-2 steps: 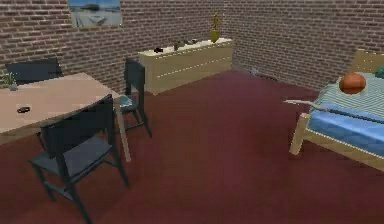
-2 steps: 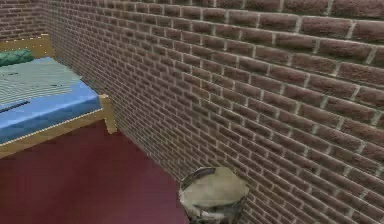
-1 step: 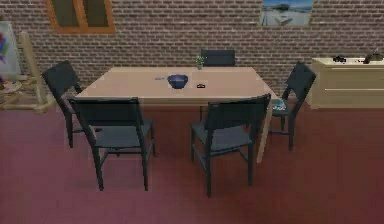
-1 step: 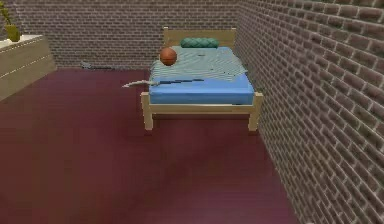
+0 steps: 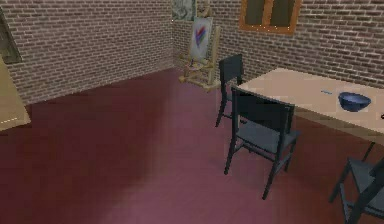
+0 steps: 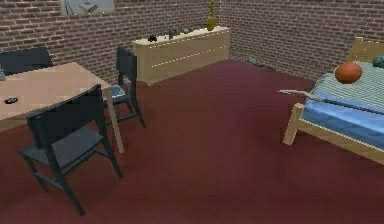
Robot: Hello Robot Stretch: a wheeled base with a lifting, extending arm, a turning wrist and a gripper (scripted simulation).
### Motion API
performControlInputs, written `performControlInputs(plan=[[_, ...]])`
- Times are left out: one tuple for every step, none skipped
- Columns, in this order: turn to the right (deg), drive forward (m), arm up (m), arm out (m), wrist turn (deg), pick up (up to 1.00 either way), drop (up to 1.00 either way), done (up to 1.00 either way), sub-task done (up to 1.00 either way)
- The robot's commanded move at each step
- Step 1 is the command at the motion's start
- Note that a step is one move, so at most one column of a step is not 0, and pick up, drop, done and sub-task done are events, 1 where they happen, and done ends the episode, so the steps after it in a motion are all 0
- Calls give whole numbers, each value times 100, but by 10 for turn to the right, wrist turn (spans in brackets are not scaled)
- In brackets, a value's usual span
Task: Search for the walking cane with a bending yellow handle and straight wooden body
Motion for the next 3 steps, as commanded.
performControlInputs(plan=[[-90,0,0,0,0,0,0,0,0],[0,5,0,0,0,0,0,0,0],[450,0,0,0,0,0,0,0,0]])
